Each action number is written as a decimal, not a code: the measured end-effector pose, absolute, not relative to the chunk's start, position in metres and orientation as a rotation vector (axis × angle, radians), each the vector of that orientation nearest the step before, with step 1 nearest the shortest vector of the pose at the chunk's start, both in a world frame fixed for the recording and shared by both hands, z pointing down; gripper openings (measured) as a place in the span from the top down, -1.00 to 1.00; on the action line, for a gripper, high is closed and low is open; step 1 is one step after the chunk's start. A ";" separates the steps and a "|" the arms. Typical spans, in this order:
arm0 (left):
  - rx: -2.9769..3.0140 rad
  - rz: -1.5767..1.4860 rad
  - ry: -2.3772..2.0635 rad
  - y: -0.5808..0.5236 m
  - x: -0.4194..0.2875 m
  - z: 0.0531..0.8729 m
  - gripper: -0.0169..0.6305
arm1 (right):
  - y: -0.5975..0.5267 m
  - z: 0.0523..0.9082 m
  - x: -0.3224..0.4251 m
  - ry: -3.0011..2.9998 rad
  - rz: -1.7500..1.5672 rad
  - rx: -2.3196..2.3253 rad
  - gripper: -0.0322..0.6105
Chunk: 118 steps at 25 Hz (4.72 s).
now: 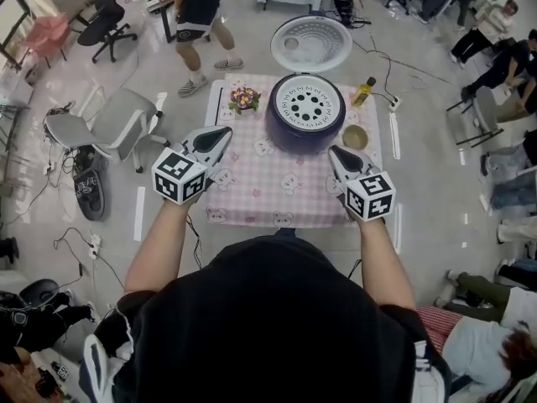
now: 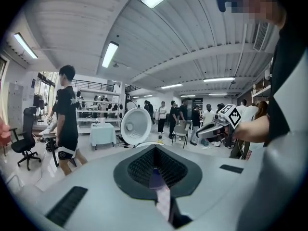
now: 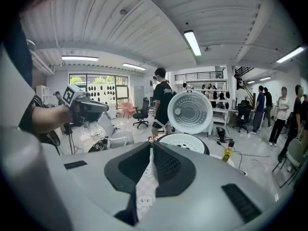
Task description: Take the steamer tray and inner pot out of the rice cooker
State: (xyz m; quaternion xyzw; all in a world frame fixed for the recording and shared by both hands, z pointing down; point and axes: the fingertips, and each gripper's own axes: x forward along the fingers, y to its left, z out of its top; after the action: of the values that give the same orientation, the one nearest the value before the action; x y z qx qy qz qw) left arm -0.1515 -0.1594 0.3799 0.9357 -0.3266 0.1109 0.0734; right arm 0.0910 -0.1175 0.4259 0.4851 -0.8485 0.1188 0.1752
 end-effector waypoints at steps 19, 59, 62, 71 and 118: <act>2.642 0.358 -1.048 -0.217 -0.124 0.441 0.88 | -0.209 0.520 0.079 -2.170 0.073 0.771 0.15; 2.496 0.355 -0.988 -0.211 -0.104 0.496 0.88 | -0.216 0.627 0.071 -1.811 -0.022 0.060 0.31; 2.487 0.354 -0.988 -0.208 -0.107 0.497 0.88 | -0.215 0.623 0.069 -1.818 -0.020 0.062 0.33; 2.484 0.356 -0.973 -0.203 -0.106 0.495 0.88 | -0.218 0.613 0.072 -1.818 -0.026 0.084 0.36; 2.551 0.403 -0.868 -0.160 -0.090 0.484 0.88 | -0.216 0.569 0.083 -1.797 -0.184 0.325 0.79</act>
State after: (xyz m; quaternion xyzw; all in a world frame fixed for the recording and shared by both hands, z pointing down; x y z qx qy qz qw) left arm -0.0903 -0.1602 0.4845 0.9160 -0.3117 0.1446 0.2071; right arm 0.0831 -0.2160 0.5694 0.1406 -0.7777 -0.0796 0.6076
